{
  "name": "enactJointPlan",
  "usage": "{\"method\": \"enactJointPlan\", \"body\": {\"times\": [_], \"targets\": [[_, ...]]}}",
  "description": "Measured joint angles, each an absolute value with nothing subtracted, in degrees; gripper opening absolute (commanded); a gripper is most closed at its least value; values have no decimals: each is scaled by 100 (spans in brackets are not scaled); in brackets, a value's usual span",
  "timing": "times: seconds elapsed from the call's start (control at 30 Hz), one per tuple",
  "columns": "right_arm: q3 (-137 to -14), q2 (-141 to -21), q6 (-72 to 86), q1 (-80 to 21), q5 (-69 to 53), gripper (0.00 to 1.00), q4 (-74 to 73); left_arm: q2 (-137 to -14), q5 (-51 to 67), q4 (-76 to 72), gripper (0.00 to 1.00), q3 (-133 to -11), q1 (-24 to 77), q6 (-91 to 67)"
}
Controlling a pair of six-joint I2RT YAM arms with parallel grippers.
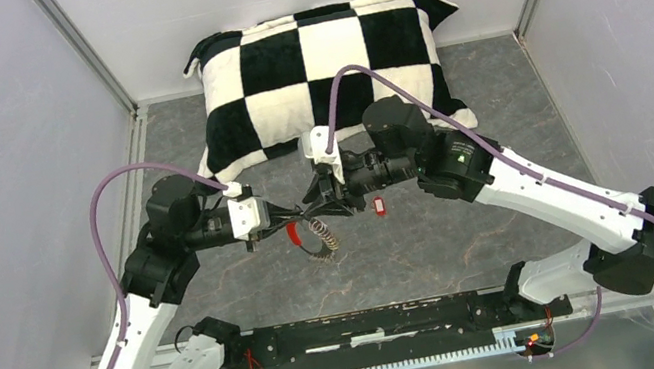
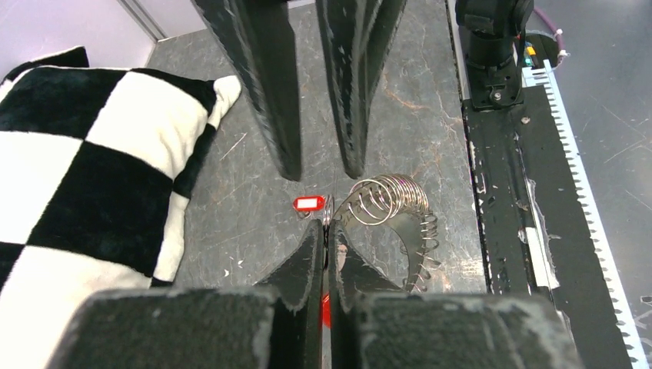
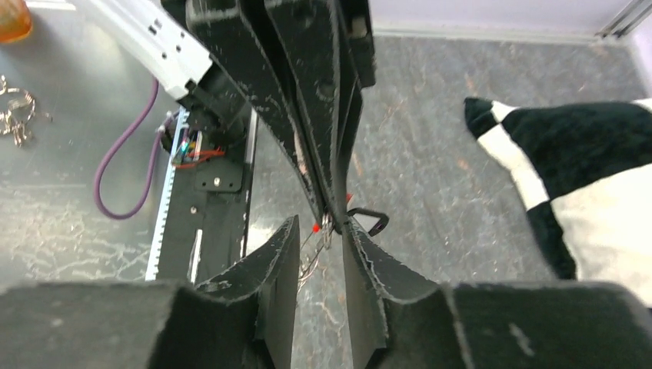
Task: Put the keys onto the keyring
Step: Adjust the key on the keyring.
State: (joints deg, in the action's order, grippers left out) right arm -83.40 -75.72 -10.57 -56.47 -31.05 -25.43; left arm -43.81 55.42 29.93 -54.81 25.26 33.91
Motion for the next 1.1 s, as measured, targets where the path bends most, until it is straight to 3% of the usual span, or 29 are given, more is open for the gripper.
{"method": "enactJointPlan", "body": {"times": [0.63, 0.73, 0.8, 0.93, 1.0, 1.1], "targets": [[-8433, -7898, -1398, -5651, -3262, 19, -3048, -4460, 5625, 3334, 2, -5642, 2526, 3715], [-8447, -7972, -1404, -5651, -3304, 11, -3052, -4458, 5695, 3369, 2, -5645, 2526, 3760], [-8479, -8016, -1433, -5651, -3352, 1, -3087, -4458, 5695, 3413, 2, -5649, 2526, 3780], [-8499, -8034, -1474, -5651, -3409, 0, -3107, -4447, 5710, 3430, 2, -5649, 2523, 3782], [-8499, -8031, -1481, -5651, -3409, 0, -3096, -4440, 5723, 3433, 9, -5649, 2521, 3782], [-8407, -7966, -1468, -5651, -3385, 0, -2976, -4425, 5754, 3433, 35, -5653, 2519, 3787]]}}
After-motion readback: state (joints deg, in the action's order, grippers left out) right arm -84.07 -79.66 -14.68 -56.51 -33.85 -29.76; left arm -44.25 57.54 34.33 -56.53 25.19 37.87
